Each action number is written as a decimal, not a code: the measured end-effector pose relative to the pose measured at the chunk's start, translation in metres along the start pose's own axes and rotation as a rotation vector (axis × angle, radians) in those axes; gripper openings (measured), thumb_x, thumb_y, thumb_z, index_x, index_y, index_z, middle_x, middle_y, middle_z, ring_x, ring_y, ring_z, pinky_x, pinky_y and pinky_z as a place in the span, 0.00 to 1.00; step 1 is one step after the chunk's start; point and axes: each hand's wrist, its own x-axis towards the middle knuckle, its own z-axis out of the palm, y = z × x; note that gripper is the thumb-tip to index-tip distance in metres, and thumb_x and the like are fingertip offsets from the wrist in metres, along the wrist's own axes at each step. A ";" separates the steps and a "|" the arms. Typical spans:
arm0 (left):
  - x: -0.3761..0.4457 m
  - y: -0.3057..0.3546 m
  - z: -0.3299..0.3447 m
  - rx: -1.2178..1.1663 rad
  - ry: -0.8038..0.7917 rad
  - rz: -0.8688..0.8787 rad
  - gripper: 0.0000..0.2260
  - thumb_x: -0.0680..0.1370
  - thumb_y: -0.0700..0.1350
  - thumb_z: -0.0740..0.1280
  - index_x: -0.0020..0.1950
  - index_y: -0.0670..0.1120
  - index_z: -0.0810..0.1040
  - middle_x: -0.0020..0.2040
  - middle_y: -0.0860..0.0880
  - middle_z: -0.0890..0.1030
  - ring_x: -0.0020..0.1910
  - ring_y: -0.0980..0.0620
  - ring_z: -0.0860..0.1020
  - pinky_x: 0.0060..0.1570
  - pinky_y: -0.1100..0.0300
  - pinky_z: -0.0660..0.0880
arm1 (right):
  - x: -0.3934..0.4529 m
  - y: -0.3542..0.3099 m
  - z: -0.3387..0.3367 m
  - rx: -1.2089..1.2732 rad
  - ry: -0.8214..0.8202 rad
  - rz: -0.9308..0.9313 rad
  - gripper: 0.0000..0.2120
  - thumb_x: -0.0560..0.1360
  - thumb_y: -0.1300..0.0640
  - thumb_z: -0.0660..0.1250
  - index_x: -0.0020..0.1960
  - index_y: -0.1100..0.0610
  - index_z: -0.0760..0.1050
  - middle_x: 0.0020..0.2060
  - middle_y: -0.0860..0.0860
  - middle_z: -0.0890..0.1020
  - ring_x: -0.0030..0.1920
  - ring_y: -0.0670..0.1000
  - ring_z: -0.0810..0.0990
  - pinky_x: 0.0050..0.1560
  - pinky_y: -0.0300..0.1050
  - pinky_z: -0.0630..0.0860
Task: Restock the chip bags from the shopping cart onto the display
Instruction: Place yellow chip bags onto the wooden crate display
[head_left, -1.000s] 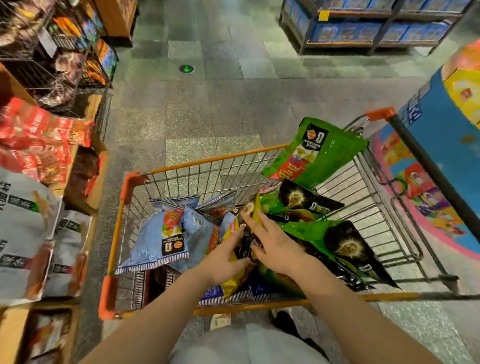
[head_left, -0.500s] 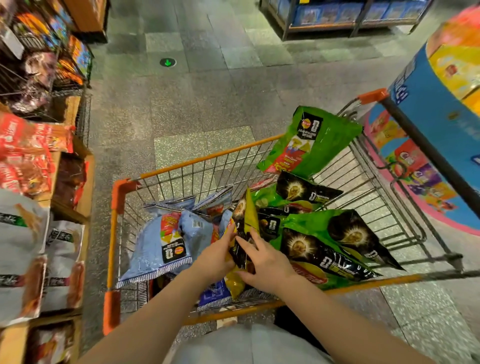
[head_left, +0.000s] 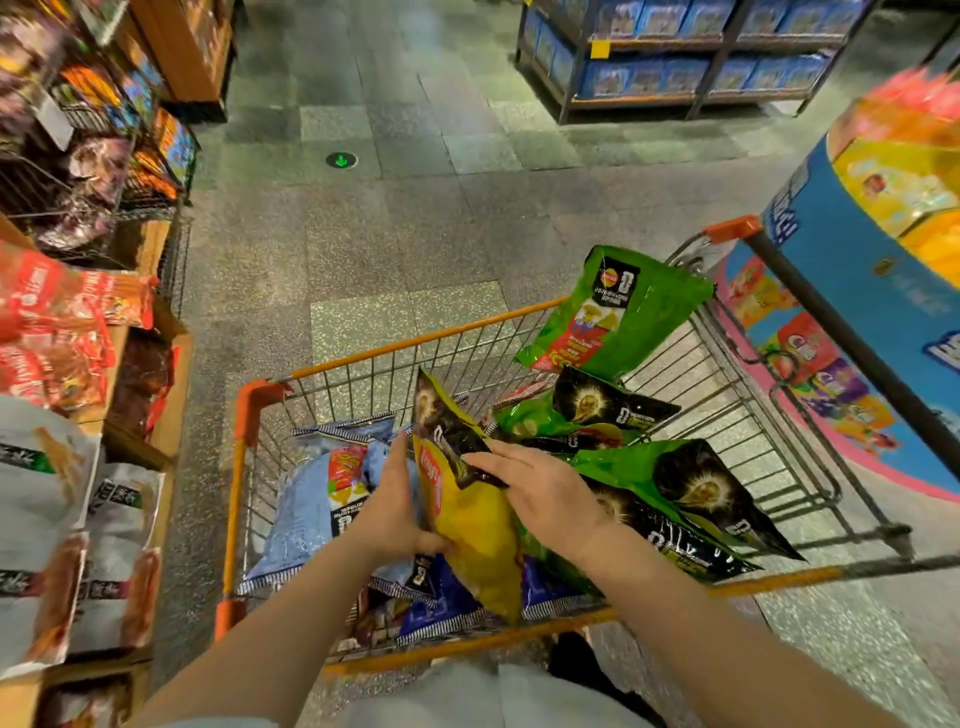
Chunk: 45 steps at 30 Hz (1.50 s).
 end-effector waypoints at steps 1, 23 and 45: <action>-0.002 0.000 -0.004 -0.043 0.016 0.041 0.67 0.55 0.55 0.83 0.69 0.61 0.28 0.72 0.65 0.48 0.71 0.65 0.53 0.62 0.73 0.61 | 0.004 -0.004 -0.008 0.062 0.017 -0.011 0.23 0.71 0.63 0.54 0.61 0.57 0.79 0.56 0.60 0.81 0.58 0.55 0.79 0.61 0.38 0.71; -0.032 0.117 -0.062 -0.128 0.525 0.588 0.51 0.57 0.63 0.77 0.68 0.59 0.47 0.63 0.63 0.60 0.59 0.80 0.61 0.52 0.84 0.61 | 0.104 -0.078 -0.139 0.654 0.629 0.140 0.16 0.83 0.60 0.53 0.67 0.47 0.68 0.56 0.43 0.76 0.56 0.37 0.74 0.61 0.36 0.72; -0.058 0.120 -0.106 0.021 0.749 0.491 0.50 0.55 0.74 0.72 0.71 0.67 0.50 0.67 0.58 0.64 0.68 0.56 0.66 0.64 0.54 0.67 | 0.069 -0.081 -0.086 0.319 0.151 0.094 0.43 0.65 0.33 0.65 0.64 0.21 0.35 0.77 0.47 0.45 0.76 0.50 0.51 0.72 0.51 0.59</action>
